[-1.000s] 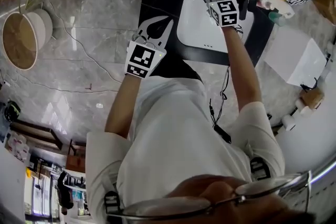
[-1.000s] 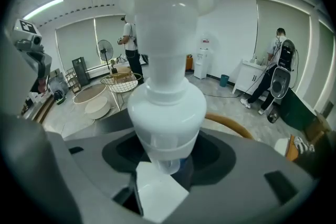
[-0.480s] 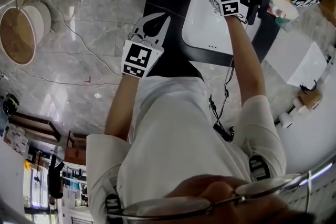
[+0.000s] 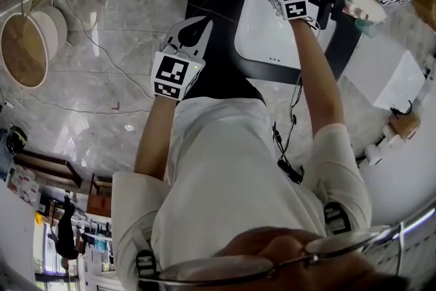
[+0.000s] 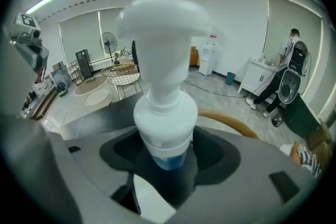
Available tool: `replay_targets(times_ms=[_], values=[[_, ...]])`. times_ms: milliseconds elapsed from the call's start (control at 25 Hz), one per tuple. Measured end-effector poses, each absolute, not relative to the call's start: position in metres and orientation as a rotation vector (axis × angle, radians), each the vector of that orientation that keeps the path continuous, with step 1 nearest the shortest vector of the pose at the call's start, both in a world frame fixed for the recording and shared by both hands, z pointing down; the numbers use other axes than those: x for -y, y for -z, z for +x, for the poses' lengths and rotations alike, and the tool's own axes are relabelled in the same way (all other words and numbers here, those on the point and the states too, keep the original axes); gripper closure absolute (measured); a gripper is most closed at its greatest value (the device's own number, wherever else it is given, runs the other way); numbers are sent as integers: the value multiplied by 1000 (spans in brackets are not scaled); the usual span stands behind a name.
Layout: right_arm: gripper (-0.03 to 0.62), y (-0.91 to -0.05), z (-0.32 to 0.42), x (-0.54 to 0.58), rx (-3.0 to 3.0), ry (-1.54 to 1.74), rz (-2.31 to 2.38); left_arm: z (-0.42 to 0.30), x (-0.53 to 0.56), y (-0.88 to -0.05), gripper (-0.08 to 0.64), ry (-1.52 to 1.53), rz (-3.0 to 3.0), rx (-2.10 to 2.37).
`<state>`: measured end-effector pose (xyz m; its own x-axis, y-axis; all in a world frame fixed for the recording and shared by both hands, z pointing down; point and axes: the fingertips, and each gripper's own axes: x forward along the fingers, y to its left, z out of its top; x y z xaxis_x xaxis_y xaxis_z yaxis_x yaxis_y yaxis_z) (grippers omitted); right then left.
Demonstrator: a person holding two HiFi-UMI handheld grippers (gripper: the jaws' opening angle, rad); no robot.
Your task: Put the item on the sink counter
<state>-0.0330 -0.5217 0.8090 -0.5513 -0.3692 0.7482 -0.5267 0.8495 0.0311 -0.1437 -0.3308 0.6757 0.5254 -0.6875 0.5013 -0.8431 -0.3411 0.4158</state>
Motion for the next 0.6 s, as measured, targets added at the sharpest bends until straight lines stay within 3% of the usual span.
replay_targets(times_ms=[600], values=[[279,-719,-1,474,2281,-406,807,-106,319,-627,555,-284,2263,1166]])
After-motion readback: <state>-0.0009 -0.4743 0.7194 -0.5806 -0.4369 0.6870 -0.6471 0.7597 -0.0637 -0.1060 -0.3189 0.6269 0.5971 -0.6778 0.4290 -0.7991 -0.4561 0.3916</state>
